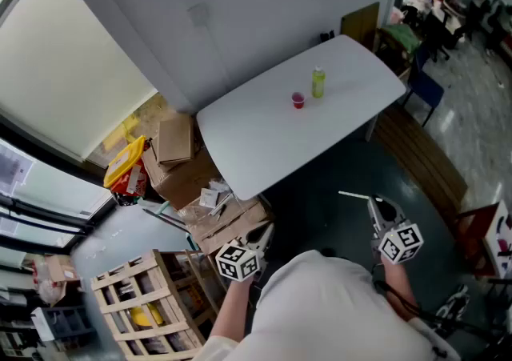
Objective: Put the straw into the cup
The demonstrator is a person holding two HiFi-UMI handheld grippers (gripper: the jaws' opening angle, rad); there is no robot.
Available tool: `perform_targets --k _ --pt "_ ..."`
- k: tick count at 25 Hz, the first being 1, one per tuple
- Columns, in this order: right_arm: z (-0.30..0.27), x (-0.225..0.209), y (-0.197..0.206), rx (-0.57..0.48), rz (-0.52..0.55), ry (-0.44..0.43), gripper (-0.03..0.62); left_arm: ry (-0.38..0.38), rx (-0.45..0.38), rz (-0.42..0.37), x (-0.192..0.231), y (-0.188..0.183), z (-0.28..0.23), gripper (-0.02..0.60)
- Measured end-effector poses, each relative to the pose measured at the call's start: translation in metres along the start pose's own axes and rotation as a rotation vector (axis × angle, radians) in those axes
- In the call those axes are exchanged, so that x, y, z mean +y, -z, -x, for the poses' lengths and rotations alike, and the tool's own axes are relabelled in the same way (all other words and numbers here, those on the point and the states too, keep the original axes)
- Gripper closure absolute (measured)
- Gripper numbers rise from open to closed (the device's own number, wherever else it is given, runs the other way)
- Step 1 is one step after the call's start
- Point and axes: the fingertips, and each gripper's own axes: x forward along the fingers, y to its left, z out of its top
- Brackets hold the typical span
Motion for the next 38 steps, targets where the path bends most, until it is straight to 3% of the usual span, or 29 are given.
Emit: perform_targets --k 18,38 --pt "-0.010 0.012 -0.004 -0.021 -0.010 -0.020 0.545 -0.007 -0.012 0.005 0.014 -0.001 0.008 0.580" --pt "-0.004 0.036 0.013 -0.042 -0.029 0.023 0.545 0.028 0.031 0.006 0.036 0.017 0.027 0.580"
